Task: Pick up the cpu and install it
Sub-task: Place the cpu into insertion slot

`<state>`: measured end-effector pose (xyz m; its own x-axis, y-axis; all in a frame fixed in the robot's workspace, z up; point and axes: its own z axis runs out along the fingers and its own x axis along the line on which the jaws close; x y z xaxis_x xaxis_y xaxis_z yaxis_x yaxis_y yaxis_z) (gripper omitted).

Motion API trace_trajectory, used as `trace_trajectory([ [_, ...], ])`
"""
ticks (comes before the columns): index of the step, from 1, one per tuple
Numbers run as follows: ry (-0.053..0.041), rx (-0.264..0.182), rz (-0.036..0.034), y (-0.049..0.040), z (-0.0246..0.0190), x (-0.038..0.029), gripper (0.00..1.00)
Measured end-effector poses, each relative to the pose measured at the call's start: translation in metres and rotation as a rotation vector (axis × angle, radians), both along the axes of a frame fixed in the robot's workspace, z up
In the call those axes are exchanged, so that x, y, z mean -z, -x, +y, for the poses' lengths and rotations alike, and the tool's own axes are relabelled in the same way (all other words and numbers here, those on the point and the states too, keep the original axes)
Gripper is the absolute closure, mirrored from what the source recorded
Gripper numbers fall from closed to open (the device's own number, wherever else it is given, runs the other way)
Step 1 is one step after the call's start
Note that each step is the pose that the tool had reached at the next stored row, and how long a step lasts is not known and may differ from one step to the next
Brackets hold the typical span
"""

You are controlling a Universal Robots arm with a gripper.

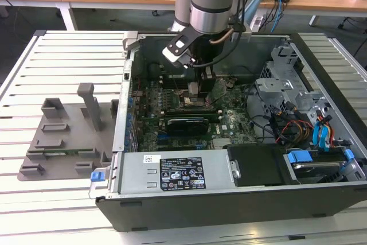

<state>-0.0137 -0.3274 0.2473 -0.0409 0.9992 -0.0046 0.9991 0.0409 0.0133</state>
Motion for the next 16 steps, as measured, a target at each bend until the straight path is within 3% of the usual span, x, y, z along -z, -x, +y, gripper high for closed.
trace_trajectory([
  [16, 0.0000, 0.000, 0.0000, 0.0000, 0.0000, 0.0147, 0.45],
])
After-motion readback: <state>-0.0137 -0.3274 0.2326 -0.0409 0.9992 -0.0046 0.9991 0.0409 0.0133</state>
